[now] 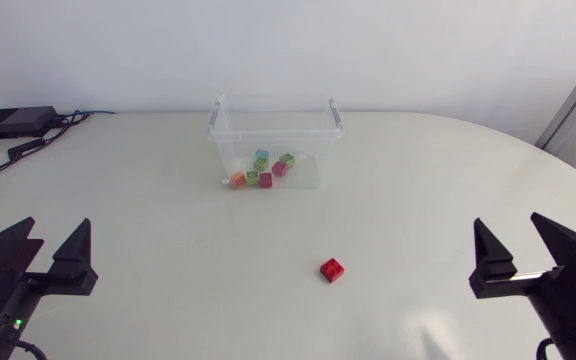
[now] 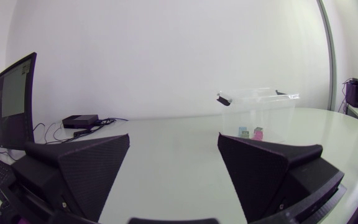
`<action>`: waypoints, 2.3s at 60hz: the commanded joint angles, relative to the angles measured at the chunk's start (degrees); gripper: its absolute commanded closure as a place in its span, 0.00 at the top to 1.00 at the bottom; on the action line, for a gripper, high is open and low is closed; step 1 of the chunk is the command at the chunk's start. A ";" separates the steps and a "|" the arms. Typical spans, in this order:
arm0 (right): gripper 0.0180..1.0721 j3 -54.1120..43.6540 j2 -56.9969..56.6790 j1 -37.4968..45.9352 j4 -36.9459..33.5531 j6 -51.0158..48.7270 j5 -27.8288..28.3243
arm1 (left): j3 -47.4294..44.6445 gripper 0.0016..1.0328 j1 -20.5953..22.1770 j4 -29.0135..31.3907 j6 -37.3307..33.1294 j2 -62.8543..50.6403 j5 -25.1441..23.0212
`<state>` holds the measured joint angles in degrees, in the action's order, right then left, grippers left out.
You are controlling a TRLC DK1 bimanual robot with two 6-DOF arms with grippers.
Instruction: Place the duplo bricks in the container
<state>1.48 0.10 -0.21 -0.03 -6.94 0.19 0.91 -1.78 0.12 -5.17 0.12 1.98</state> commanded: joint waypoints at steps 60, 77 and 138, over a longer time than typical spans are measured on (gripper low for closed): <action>0.95 13.91 9.13 -1.29 -10.34 0.70 5.53 | -0.91 0.96 -0.42 -0.21 -0.98 0.58 0.39; 0.95 23.31 20.29 -9.81 -20.45 2.90 7.46 | -0.91 0.96 -0.42 -0.21 -0.98 0.58 0.39; 0.95 38.60 66.00 -23.43 -28.97 -5.89 8.69 | -0.91 0.96 -0.42 -0.21 -0.98 0.58 0.39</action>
<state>38.61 63.94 -23.22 -29.36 -10.83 9.13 0.91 -1.78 0.12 -5.17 0.12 1.98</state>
